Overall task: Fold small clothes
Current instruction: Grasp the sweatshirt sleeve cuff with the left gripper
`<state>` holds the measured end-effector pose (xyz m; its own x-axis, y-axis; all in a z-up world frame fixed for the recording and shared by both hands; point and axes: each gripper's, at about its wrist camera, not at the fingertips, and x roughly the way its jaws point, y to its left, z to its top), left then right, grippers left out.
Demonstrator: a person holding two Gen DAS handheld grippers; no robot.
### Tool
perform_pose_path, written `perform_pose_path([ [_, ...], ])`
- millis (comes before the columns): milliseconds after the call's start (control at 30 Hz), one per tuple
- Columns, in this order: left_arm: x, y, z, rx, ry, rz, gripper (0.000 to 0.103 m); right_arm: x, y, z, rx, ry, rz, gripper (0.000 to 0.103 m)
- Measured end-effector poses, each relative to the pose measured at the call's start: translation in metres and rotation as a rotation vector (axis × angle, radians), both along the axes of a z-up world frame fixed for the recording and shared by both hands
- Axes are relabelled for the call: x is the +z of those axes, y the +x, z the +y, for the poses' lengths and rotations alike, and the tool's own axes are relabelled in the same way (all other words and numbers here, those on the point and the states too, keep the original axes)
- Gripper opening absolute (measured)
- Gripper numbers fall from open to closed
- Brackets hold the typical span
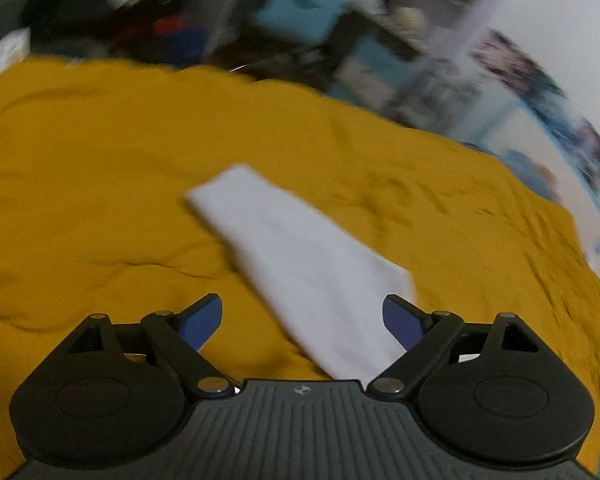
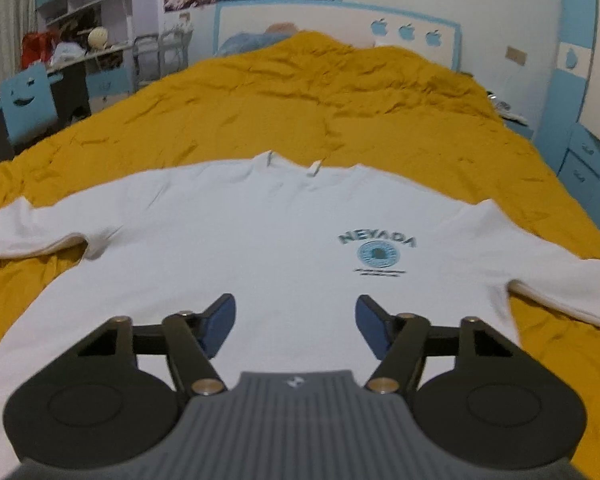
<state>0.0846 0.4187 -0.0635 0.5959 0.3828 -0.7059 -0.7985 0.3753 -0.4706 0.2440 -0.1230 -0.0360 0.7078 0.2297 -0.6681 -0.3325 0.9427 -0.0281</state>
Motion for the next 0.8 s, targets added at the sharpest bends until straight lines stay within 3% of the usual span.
perform_pose_path([
  [100,-0.012,-0.004,0.023,0.069,-0.026,0.013,0.102,-0.004,0.006,0.012,0.013,0.032,0.004,0.061],
  [167,-0.019,-0.002,0.033,0.090,-0.050,0.006,0.096,-0.005,0.009,0.021,0.033,0.038,0.001,0.061],
  [233,-0.023,-0.001,0.037,0.112,-0.047,-0.003,0.079,-0.007,0.007,0.029,0.056,0.032,-0.001,0.061],
  [367,-0.022,0.004,0.043,0.113,-0.015,-0.072,0.017,-0.011,0.010,0.038,0.091,0.020,0.002,0.057],
  [400,-0.014,0.007,0.037,0.093,0.031,-0.095,0.015,-0.012,0.011,0.039,0.097,0.016,0.007,0.049],
  [567,0.044,0.030,-0.022,-0.089,0.260,-0.151,0.010,-0.020,0.011,0.036,0.098,-0.009,0.039,0.031],
  [800,0.133,0.090,-0.155,-0.474,0.525,-0.193,0.009,-0.020,0.020,0.016,0.068,-0.017,0.064,0.029],
])
